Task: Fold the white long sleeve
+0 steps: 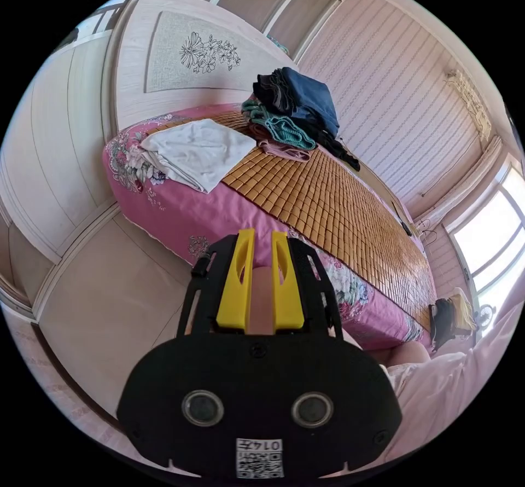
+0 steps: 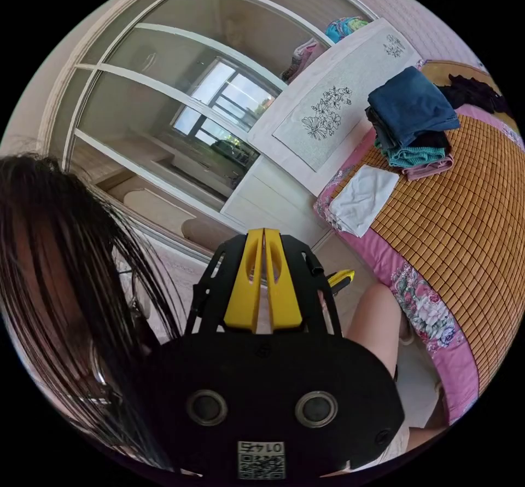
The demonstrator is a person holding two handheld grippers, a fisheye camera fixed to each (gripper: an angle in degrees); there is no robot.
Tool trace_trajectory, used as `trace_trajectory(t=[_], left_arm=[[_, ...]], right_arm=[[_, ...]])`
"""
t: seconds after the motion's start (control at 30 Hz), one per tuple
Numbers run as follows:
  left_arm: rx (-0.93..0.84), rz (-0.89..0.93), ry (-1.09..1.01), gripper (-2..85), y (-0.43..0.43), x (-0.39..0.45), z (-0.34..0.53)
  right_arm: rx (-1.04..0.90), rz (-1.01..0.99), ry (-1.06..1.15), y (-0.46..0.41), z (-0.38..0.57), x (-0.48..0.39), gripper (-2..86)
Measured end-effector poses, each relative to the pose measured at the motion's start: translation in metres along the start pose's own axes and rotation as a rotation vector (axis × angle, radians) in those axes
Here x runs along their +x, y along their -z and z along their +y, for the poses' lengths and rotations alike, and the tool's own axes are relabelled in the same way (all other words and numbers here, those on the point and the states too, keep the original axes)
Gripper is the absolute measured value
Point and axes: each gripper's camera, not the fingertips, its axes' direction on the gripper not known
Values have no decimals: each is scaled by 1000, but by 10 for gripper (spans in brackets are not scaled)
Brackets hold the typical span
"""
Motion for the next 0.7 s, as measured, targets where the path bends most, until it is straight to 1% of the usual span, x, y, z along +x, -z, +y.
trace_trajectory(t=[0.17,0.33,0.7], left_arm=[[-1,-2,9,56,13,-18,-11],[6,-9,2,57,26,-30,-26],[-8,-22,23,59,34,-64,-58]], right_arm=[[-5,-4,37,-12,-18,0,-5],[50,17,87,-15,-35,-4,-5],[28,11,33,-48,-92,16,-4]])
